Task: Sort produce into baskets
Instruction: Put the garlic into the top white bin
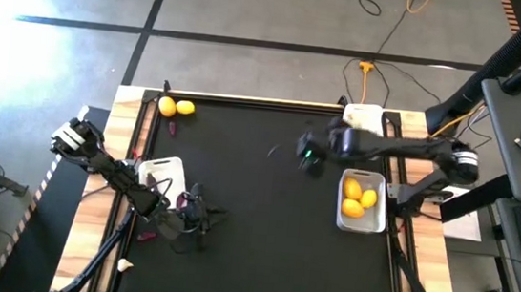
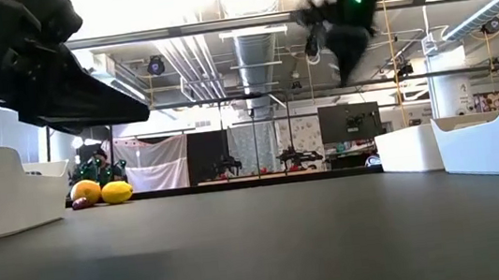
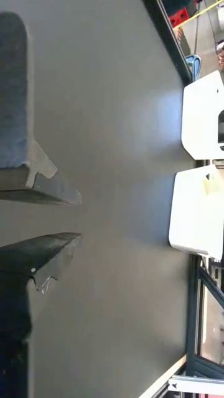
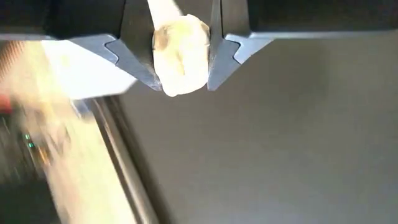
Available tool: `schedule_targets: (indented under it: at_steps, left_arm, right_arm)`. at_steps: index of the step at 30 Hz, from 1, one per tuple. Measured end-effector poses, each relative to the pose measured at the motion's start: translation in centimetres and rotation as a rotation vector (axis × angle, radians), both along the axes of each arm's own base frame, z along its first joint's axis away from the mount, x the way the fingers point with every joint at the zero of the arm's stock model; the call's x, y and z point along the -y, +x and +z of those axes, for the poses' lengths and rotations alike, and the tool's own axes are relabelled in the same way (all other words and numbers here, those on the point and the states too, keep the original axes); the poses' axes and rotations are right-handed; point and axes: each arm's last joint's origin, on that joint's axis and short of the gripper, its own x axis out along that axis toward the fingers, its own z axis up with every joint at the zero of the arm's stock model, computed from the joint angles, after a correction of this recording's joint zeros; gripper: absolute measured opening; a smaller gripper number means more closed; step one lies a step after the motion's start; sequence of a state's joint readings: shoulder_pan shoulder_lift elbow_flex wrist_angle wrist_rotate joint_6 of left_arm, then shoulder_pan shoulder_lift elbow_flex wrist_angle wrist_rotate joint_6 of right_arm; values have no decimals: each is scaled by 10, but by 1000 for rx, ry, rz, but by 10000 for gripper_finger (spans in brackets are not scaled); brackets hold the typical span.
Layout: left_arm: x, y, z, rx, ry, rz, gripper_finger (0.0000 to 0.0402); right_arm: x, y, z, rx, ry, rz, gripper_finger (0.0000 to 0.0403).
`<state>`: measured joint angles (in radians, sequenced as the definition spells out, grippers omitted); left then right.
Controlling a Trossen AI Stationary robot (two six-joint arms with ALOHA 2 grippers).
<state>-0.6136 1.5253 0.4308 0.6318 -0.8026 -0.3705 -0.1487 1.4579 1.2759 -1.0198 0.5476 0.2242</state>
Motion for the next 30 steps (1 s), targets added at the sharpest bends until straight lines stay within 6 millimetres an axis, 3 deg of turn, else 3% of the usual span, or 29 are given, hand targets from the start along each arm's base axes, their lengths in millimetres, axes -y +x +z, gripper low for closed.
schedule_targets:
  at_steps: [7,12,21,26,30]
  left_arm:
    - [2,2,3,2,19,-8,68]
    - [2,3,3,0,38,-12,68]
    - [1,3,8,23,79,4,68]
    - [10,13,49,68,166,-37,69]
    - [17,16,85,-58,232,-65,83]
  right_arm:
    - [84,-74,-35,-52,-31,-416,102]
    - [120,-112,-58,-51,-9,-620,102]
    - [144,-131,-80,7,86,-711,141]
    - [146,-129,-74,13,88,-705,187]
    - [145,-130,-58,17,68,-675,217]
